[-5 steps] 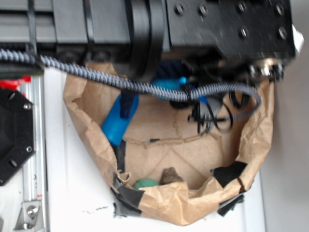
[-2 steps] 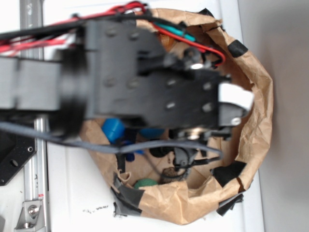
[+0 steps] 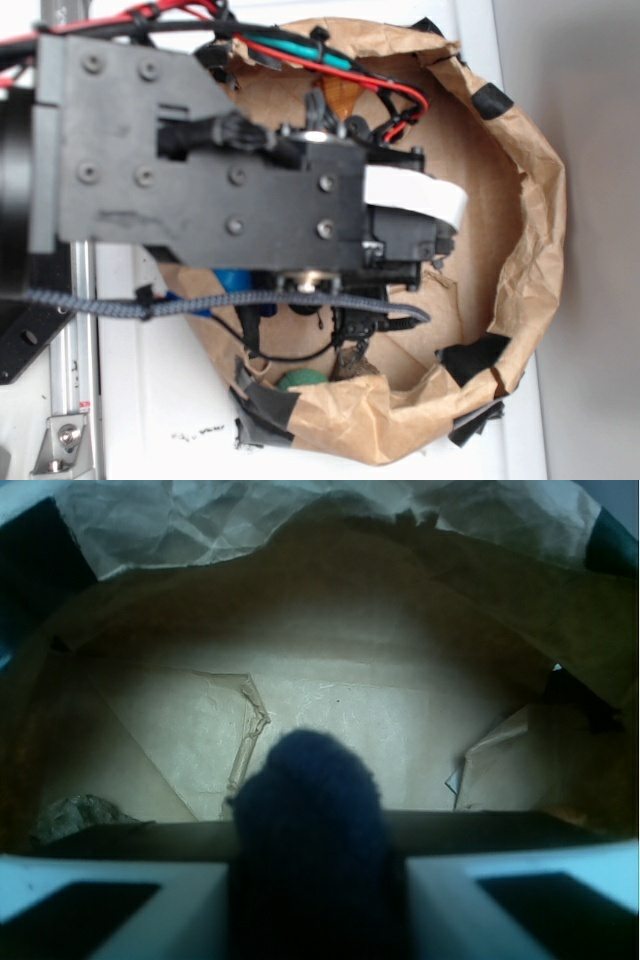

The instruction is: Grab the blue rope.

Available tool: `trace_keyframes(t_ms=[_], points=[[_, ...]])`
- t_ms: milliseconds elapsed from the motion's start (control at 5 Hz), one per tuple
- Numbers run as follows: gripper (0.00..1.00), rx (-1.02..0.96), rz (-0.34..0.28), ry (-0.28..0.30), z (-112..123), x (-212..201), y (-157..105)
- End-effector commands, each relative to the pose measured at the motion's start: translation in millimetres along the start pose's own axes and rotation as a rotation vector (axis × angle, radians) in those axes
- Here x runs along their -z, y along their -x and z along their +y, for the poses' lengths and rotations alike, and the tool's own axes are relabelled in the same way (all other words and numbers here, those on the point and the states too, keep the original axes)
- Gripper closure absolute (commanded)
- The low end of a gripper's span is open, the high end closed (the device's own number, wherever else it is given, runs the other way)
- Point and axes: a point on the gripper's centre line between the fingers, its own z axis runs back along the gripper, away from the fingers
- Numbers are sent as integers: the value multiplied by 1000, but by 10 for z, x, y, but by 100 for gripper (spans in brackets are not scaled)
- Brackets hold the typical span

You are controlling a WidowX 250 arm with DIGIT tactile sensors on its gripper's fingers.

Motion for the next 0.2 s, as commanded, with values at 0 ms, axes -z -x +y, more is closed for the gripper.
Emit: trace_keyframes(t_ms=[0], points=[[100,-45,-61,33,-9,-242,-154]])
